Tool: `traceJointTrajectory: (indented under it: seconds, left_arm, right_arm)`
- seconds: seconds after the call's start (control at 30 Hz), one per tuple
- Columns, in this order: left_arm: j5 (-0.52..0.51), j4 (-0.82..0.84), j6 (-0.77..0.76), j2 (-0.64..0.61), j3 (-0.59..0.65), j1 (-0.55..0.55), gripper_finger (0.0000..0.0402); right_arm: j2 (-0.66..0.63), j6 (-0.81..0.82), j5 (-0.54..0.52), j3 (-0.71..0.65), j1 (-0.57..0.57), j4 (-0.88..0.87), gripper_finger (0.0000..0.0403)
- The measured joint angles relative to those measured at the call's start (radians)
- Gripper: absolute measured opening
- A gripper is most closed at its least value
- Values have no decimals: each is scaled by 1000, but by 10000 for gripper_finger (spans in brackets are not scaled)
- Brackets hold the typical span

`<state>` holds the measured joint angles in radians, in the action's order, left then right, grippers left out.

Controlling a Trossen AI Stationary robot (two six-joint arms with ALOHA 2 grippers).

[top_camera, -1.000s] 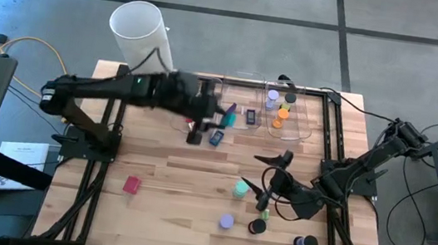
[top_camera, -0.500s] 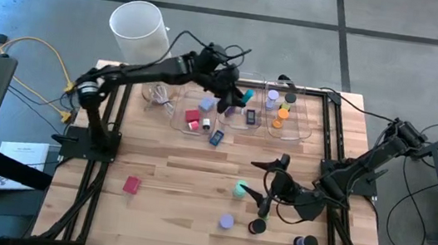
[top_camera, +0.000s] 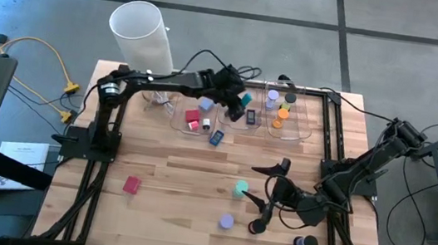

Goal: Pick & Place Office items
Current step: Put the light blue digital clock into the middle transparent bin

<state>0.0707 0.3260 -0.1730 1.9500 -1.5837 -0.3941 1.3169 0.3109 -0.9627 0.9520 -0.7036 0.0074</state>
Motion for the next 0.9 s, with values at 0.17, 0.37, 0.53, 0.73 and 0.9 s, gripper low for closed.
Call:
traceJointTrajectory:
  seconds: [0.17, 0.37, 0.53, 0.73, 0.9]
  left_arm:
    - [-47, 97, 5, 26, 0, 11, 145]
    - [-61, 141, 8, 30, 0, 15, 145]
    - [-43, 229, 26, 31, 0, 18, 145]
    - [-41, 277, 38, 44, 0, 21, 145]
    - [-43, 277, 45, 44, 0, 28, 145]
  right_arm:
    - [1, 2, 2, 0, 0, -3, 332]
    - [1, 2, 2, 0, 0, -3, 332]
    - [1, 2, 2, 0, 0, -2, 332]
    - [1, 5, 2, 0, 1, 1, 332]
    - [1, 6, 2, 0, 1, 5, 332]
